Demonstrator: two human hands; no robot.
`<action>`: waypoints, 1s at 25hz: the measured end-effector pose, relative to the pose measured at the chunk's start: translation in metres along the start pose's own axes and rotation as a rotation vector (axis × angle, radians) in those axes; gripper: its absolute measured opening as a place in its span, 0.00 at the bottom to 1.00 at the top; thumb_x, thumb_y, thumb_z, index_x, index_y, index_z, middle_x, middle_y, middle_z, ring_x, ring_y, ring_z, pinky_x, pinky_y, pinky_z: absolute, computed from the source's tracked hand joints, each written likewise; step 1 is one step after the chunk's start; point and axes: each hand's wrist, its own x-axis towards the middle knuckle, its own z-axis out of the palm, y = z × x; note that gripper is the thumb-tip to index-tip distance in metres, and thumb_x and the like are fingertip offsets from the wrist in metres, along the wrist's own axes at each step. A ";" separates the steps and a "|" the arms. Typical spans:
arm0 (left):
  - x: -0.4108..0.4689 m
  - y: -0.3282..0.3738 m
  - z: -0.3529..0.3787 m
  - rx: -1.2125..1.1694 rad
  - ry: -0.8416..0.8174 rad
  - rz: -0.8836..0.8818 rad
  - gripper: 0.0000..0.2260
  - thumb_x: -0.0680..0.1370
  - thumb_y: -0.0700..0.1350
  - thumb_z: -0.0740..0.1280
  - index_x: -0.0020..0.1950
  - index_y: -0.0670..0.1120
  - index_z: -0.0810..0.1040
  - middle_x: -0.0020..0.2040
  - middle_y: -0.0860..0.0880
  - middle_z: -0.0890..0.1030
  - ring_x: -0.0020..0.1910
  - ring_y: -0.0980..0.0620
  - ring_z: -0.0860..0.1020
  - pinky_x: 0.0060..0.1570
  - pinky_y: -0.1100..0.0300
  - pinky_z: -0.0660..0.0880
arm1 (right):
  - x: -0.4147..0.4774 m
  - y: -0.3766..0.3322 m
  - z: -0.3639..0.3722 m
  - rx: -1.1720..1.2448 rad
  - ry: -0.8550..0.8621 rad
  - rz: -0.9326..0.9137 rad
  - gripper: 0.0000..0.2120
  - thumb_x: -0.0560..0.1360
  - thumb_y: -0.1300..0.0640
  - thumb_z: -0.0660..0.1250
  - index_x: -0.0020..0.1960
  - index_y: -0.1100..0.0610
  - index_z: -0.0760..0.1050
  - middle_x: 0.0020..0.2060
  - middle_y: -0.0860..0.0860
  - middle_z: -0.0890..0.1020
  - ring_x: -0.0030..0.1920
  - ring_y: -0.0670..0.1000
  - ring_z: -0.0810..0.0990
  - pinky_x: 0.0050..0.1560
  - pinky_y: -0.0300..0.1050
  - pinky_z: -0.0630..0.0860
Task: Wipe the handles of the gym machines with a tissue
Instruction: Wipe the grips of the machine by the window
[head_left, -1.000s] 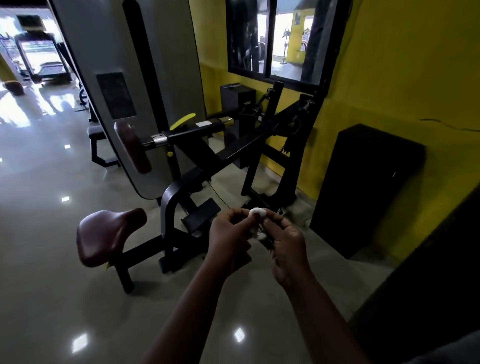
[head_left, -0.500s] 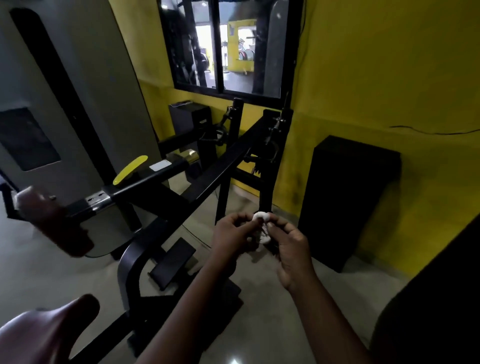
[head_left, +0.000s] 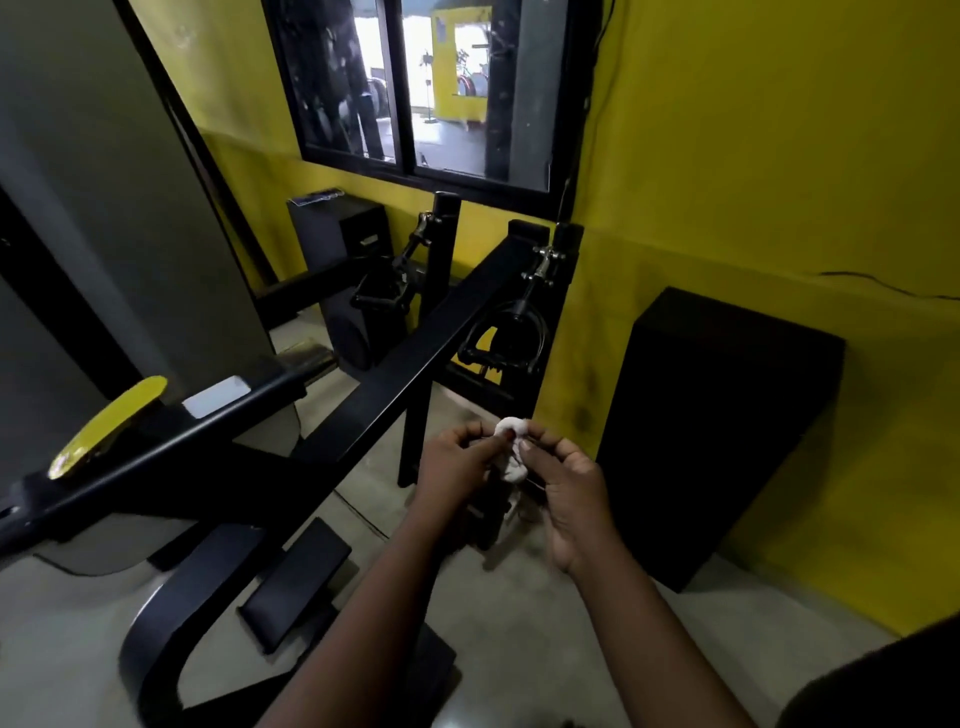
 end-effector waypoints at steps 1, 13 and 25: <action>0.021 0.003 0.008 0.007 0.010 -0.002 0.03 0.75 0.40 0.72 0.44 0.40 0.81 0.30 0.48 0.80 0.26 0.56 0.76 0.26 0.65 0.71 | 0.024 -0.007 -0.002 0.003 -0.015 0.024 0.10 0.76 0.66 0.66 0.57 0.62 0.78 0.48 0.57 0.85 0.47 0.55 0.85 0.38 0.43 0.80; 0.196 -0.012 0.047 -0.058 0.228 -0.244 0.10 0.79 0.49 0.67 0.50 0.43 0.81 0.49 0.39 0.83 0.47 0.42 0.82 0.50 0.49 0.79 | 0.233 -0.027 -0.023 -0.451 -0.103 -0.075 0.09 0.76 0.62 0.68 0.55 0.53 0.79 0.48 0.53 0.85 0.50 0.52 0.84 0.51 0.51 0.81; 0.314 -0.043 0.013 -0.450 0.452 -0.381 0.17 0.82 0.43 0.62 0.70 0.43 0.70 0.49 0.44 0.82 0.44 0.49 0.82 0.44 0.55 0.81 | 0.363 -0.009 0.019 -1.422 -0.585 -0.597 0.14 0.77 0.62 0.65 0.61 0.56 0.79 0.54 0.55 0.78 0.52 0.55 0.79 0.51 0.43 0.74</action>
